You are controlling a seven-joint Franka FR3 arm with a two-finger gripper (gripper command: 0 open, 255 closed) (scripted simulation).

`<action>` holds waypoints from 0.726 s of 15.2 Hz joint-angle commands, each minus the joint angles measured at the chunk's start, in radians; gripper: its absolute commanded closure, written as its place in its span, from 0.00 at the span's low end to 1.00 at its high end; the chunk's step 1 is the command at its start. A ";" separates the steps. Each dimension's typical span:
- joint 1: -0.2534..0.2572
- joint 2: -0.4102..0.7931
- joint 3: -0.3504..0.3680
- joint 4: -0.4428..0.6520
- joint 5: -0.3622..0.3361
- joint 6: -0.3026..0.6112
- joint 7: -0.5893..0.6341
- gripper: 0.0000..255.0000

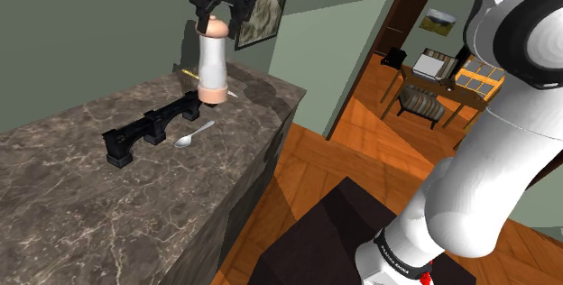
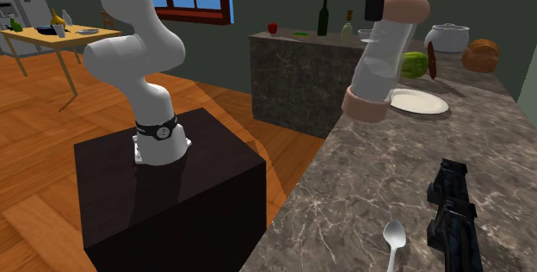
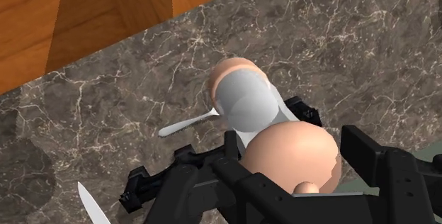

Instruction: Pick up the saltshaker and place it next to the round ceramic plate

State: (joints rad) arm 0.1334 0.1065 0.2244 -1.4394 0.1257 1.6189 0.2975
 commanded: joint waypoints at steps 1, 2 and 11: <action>0.024 -0.015 0.019 -0.034 -0.002 0.026 0.042 1.00; 0.036 -0.024 0.028 -0.055 -0.002 0.041 0.061 1.00; 0.141 -0.050 0.121 -0.175 -0.019 0.160 0.249 1.00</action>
State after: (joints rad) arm 0.2578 0.0479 0.3311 -1.6180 0.1143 1.7694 0.5139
